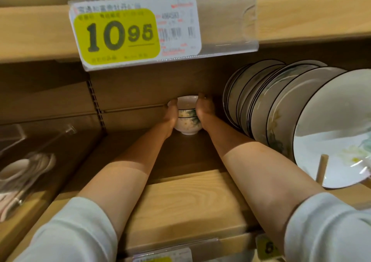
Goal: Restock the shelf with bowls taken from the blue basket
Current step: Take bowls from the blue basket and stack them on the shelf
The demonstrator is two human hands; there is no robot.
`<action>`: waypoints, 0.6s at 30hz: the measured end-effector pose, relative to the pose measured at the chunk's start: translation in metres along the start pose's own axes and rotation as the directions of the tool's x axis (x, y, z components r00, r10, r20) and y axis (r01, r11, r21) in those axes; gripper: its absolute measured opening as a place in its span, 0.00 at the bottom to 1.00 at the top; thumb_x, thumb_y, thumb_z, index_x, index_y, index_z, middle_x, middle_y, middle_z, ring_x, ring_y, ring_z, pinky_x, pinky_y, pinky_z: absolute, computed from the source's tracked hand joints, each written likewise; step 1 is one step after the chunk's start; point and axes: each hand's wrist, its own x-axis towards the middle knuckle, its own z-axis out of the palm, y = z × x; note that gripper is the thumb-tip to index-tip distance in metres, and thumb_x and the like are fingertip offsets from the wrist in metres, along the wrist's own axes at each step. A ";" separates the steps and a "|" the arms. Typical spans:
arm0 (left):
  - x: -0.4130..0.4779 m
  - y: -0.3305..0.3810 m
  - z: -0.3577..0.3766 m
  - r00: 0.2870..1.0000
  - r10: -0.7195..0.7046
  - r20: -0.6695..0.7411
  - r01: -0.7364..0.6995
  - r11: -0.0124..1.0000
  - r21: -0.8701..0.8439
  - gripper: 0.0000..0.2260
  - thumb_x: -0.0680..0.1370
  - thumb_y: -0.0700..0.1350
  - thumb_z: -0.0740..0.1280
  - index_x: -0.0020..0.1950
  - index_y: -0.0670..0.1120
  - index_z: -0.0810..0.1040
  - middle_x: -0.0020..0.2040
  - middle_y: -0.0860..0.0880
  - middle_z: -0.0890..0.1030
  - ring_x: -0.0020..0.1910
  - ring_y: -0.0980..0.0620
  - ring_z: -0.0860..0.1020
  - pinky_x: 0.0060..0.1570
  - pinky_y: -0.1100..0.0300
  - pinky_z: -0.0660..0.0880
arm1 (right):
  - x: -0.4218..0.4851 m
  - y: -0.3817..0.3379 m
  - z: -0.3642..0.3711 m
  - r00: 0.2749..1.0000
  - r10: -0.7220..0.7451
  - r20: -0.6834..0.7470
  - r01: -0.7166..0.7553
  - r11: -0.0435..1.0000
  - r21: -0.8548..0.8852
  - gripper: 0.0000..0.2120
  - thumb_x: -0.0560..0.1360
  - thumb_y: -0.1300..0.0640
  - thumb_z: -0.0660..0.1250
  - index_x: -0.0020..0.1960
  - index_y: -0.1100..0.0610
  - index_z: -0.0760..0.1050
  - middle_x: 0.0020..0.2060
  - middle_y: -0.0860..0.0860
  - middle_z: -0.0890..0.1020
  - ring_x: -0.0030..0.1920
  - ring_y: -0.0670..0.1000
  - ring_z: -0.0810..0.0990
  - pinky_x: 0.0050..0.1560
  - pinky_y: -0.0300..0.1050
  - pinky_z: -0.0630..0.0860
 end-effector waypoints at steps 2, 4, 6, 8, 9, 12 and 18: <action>-0.001 0.002 -0.001 1.000 0.010 0.008 -0.010 0.999 0.039 0.24 0.83 0.55 0.47 0.70 0.44 0.71 0.66 0.41 0.76 0.63 0.44 0.75 0.64 0.49 0.70 | 0.000 -0.001 -0.001 1.000 -0.005 0.003 0.005 0.999 -0.049 0.27 0.82 0.44 0.48 0.76 0.58 0.58 0.72 0.61 0.66 0.70 0.63 0.66 0.69 0.57 0.63; -0.001 0.003 -0.001 1.000 0.012 0.013 -0.013 0.999 0.046 0.24 0.83 0.55 0.47 0.68 0.44 0.72 0.65 0.40 0.76 0.60 0.45 0.75 0.59 0.52 0.71 | -0.001 -0.001 -0.002 1.000 -0.009 0.018 0.010 0.998 -0.060 0.28 0.82 0.43 0.48 0.77 0.58 0.56 0.73 0.61 0.65 0.71 0.63 0.65 0.70 0.58 0.62; -0.001 0.003 -0.001 1.000 0.012 0.027 -0.013 0.999 0.034 0.23 0.83 0.55 0.47 0.66 0.44 0.74 0.64 0.40 0.77 0.57 0.46 0.76 0.55 0.53 0.71 | -0.002 -0.002 -0.005 0.999 -0.014 0.040 0.016 0.999 -0.048 0.29 0.82 0.42 0.48 0.77 0.57 0.54 0.74 0.60 0.64 0.72 0.63 0.64 0.70 0.57 0.61; -0.001 0.003 -0.002 1.000 -0.006 0.027 0.005 0.999 0.033 0.24 0.83 0.56 0.47 0.67 0.44 0.72 0.65 0.41 0.76 0.58 0.46 0.76 0.57 0.51 0.71 | -0.004 -0.002 -0.009 0.998 -0.013 0.061 0.015 0.999 -0.029 0.29 0.82 0.42 0.49 0.78 0.56 0.52 0.74 0.59 0.63 0.72 0.62 0.63 0.70 0.56 0.60; -0.002 0.004 -0.003 1.000 -0.011 0.014 0.010 1.000 0.028 0.23 0.83 0.56 0.48 0.67 0.44 0.71 0.65 0.42 0.76 0.57 0.46 0.76 0.56 0.52 0.72 | -0.006 -0.003 -0.010 0.998 -0.007 0.066 0.008 1.000 -0.020 0.30 0.82 0.42 0.49 0.78 0.56 0.51 0.75 0.59 0.62 0.73 0.62 0.63 0.70 0.55 0.60; -0.010 0.014 -0.008 0.999 -0.008 -0.050 0.009 1.000 0.001 0.20 0.83 0.56 0.49 0.65 0.44 0.69 0.64 0.42 0.74 0.51 0.48 0.75 0.47 0.57 0.68 | -0.013 -0.007 -0.015 0.999 -0.010 0.048 0.011 1.000 -0.009 0.29 0.82 0.43 0.50 0.78 0.57 0.51 0.74 0.59 0.63 0.72 0.62 0.64 0.69 0.54 0.62; -0.039 0.027 -0.019 0.992 -0.016 -0.123 0.020 0.999 0.029 0.22 0.85 0.52 0.48 0.76 0.45 0.61 0.69 0.44 0.70 0.57 0.47 0.73 0.56 0.52 0.66 | -0.036 -0.019 -0.023 0.998 -0.060 0.001 0.059 0.992 -0.109 0.27 0.82 0.47 0.53 0.74 0.61 0.56 0.70 0.62 0.69 0.68 0.63 0.70 0.64 0.54 0.68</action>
